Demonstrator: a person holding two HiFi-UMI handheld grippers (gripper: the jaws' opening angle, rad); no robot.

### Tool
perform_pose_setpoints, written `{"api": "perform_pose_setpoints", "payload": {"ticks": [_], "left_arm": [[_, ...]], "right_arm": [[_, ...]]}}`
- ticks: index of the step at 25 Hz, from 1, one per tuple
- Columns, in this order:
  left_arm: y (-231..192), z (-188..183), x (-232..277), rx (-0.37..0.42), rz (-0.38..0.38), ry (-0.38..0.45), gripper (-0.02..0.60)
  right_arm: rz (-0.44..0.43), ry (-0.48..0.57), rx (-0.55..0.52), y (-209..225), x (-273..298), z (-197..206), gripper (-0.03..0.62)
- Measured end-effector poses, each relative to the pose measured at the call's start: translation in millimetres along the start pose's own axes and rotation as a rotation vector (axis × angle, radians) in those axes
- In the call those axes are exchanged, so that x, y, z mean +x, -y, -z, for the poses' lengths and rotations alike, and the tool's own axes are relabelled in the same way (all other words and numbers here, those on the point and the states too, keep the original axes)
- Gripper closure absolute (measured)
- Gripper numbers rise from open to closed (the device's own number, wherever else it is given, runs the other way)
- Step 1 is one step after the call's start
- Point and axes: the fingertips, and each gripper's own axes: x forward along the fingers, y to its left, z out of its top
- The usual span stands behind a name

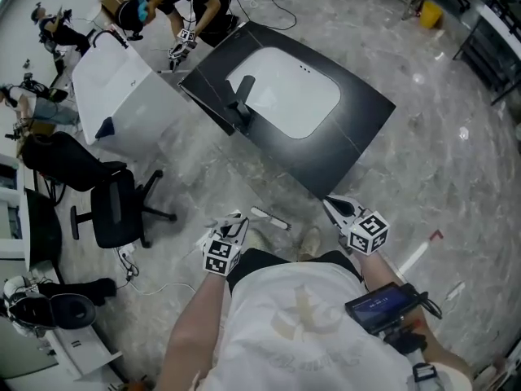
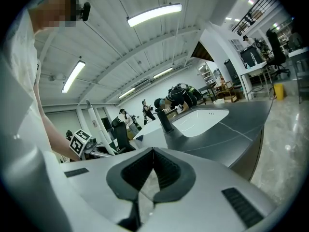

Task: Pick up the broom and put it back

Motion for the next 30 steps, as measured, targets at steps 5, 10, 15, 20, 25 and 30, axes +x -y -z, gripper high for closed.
{"api": "perform_pose_setpoints", "payload": {"ticks": [5, 10, 15, 20, 25, 30], "left_arm": [[-3.7, 7.7, 17.8, 0.024, 0.037, -0.044, 0.489], [-7.1, 21.0, 37.5, 0.054, 0.090, -0.088, 0.489], [-11.9, 34.2, 55.0, 0.070, 0.148, -0.146, 0.489], [-15.9, 43.8, 67.0, 0.107, 0.214, -0.183, 0.489], [-20.4, 48.8, 74.2, 0.127, 0.268, -0.207, 0.489], [-26.4, 62.1, 79.9, 0.151, 0.313, -0.245, 0.489]], "right_arm": [[0.026, -0.009, -0.002, 2.7, -3.3, 1.6, 0.577], [0.101, 0.011, 0.022, 10.7, -8.8, 1.8, 0.577], [0.171, 0.008, 0.046, 19.1, -14.8, 1.7, 0.577], [0.218, -0.002, 0.058, 22.5, -16.0, 2.6, 0.577], [0.252, -0.001, 0.061, 22.8, -18.1, -1.4, 0.577], [0.283, -0.005, 0.077, 20.5, -21.8, 3.8, 0.577]]}}
